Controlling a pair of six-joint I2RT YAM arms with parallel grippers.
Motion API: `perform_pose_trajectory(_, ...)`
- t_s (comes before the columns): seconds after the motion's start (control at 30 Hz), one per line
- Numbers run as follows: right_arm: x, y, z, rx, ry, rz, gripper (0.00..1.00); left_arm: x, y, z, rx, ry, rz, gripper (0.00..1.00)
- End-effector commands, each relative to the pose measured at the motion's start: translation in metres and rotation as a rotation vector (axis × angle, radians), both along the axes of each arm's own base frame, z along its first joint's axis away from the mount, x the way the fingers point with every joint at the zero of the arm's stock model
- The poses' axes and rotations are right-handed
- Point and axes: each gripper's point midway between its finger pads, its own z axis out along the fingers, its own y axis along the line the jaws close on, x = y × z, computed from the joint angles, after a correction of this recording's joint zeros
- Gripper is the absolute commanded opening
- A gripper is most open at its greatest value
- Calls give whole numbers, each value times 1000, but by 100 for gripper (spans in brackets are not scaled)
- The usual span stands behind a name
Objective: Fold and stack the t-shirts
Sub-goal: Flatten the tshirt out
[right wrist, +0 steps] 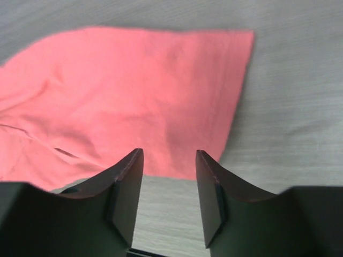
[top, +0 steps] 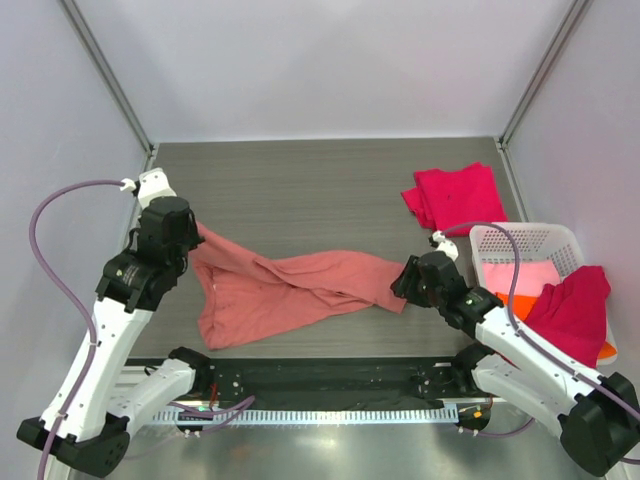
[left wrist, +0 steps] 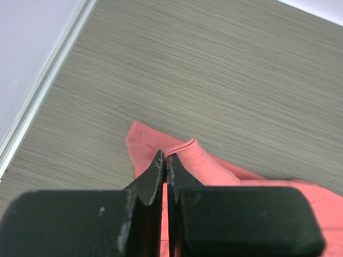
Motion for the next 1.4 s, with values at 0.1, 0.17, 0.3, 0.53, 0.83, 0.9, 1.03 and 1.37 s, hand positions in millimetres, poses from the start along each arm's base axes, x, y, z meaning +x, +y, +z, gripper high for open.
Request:
perform_pose_trajectory(0.1,-30,-12,-42,21,139,-100,49,2,1,17,-9,-73,-5,0)
perform_pose_trajectory(0.17,-32,-9,-47,35,148,-90,49,2,1,16,-12,-73,-6,0)
perform_pose_trajectory(0.3,-34,-3,-54,62,163,-77,49,2,2,15,-10,-72,-3,0)
perform_pose_trajectory(0.53,-31,-2,-63,45,185,-82,48,2,2,15,-12,-71,-4,0)
perform_pose_trajectory(0.83,-28,3,-68,42,202,-74,15,2,1,15,-12,-69,-5,0)
perform_pose_trajectory(0.9,-24,7,-59,50,183,-56,1,3,-1,14,-18,-65,-11,0)
perform_pose_trajectory(1.03,-3,10,-17,46,85,-47,1,6,-6,12,-35,-47,-23,0)
perform_pose_trajectory(1.37,93,30,141,37,-153,-42,1,76,-31,23,-129,76,-40,0)
